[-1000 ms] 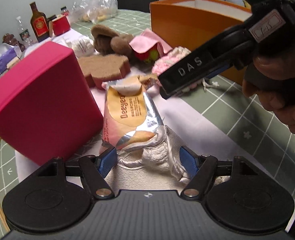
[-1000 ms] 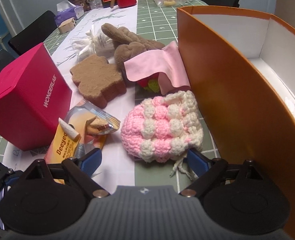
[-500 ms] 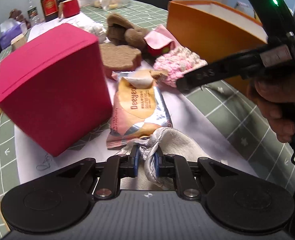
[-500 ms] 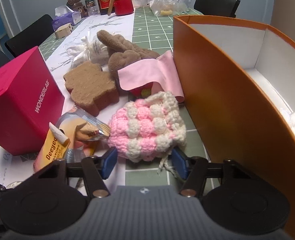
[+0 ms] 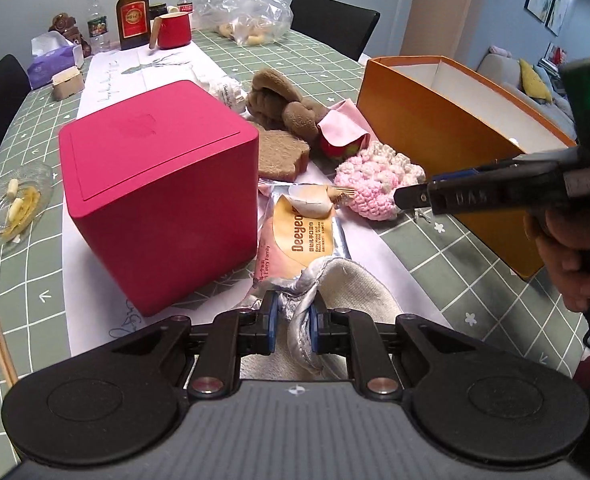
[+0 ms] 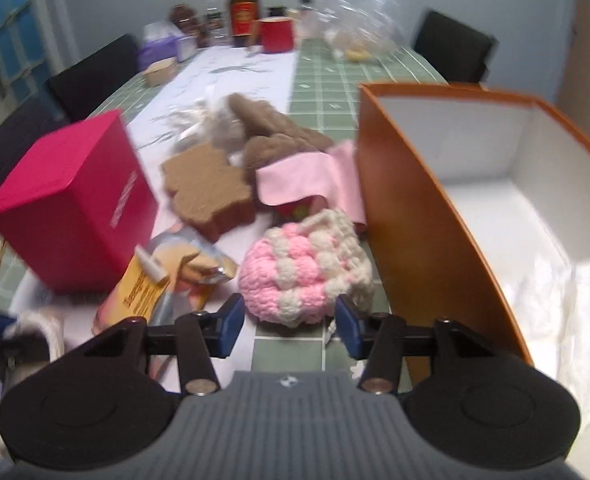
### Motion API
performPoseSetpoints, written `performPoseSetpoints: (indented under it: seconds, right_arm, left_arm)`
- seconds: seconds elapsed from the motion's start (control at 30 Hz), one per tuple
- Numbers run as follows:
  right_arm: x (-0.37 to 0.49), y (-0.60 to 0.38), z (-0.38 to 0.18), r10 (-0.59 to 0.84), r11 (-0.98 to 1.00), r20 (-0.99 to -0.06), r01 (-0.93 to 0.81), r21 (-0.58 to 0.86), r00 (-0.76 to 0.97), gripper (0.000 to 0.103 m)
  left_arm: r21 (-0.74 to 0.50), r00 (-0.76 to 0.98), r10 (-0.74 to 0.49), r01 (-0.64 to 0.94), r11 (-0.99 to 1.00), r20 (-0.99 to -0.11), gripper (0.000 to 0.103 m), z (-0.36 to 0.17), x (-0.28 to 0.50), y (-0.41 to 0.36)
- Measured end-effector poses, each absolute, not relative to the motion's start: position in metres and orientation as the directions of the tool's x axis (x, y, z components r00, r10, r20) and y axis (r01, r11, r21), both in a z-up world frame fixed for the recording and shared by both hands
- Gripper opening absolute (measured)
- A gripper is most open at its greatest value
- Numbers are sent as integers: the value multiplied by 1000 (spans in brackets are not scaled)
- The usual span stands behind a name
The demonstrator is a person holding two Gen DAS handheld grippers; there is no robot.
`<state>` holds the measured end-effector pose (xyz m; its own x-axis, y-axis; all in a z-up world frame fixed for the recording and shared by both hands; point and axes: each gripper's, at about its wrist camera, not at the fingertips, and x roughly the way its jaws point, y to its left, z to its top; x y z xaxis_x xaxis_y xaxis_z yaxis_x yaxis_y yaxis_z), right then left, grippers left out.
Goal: Organize soft objects
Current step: 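Grasp the pink-and-white crocheted pouch with the right gripper while the left gripper holds the mitt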
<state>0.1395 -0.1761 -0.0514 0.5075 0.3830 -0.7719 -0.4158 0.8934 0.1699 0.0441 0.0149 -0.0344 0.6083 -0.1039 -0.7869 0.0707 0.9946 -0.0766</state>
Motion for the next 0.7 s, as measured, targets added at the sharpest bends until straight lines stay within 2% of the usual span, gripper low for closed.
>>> performPoseSetpoints:
  seconds: [0.1, 0.17, 0.3, 0.37, 0.53, 0.7]
  right_arm:
    - [159, -189, -70, 388, 921, -822, -206, 330, 418, 53]
    - [164, -192, -81, 386, 919, -833, -82, 387, 396, 63]
    - [161, -180, -73, 374, 907, -795, -9, 421, 478, 73]
    - [160, -171, -68, 355, 908, -774, 4, 419, 524, 80]
    - [167, -148, -74, 243, 939, -790, 69, 338, 563, 81]
    - [173, -132, -84, 130, 966, -799, 106, 235, 587, 86]
  left_arm:
    - [-79, 611, -104, 68, 995, -785, 18, -33, 44, 16]
    - [-80, 614, -107, 70, 994, -782, 18, -32, 43, 16]
    - [-86, 619, -113, 73, 994, -777, 18, -31, 43, 18]
    - [-90, 620, -118, 76, 993, -775, 18, -30, 42, 19]
    - [-97, 621, -126, 80, 992, -774, 18, -29, 38, 24]
    - [-109, 629, -136, 81, 991, -766, 18, -26, 36, 29]
